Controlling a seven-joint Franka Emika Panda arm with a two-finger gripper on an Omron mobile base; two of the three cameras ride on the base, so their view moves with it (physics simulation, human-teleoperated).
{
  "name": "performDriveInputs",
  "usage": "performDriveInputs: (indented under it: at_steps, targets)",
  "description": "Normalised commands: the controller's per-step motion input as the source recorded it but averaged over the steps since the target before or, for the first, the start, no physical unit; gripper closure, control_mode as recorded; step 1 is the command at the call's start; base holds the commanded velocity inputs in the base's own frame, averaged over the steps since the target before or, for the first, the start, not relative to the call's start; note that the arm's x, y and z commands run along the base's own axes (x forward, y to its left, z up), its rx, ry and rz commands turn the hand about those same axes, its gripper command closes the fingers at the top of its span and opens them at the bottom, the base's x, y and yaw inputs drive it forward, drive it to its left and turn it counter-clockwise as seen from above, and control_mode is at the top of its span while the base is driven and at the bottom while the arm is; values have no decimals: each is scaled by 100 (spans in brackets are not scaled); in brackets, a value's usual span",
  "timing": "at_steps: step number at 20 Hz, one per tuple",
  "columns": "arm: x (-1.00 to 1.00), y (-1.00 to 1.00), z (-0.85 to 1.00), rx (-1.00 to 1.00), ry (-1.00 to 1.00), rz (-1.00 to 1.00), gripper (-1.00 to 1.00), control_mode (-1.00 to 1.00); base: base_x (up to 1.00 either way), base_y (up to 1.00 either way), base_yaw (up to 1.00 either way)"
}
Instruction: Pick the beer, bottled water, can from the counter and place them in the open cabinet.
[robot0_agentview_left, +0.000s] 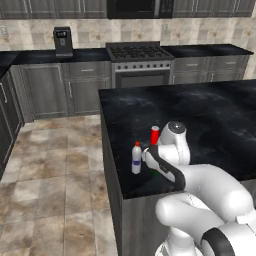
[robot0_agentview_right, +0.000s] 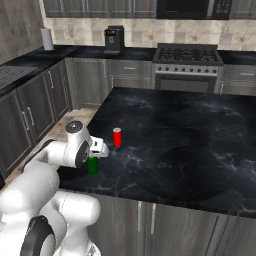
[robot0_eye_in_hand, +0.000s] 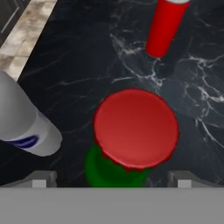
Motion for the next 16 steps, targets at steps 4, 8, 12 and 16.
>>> performDriveInputs:
  at_steps: [4,8,12,16]
  targets:
    - [6,0,-21,0,-1,0,-100,-100,0,0,0]
    - [8,0,-17,0,0,0,-100,-100,0,0,0]
    - [11,0,-12,0,0,0,-100,-100,0,0,0]
    - [2,0,-4,0,0,0,100,-100,0,0,0]
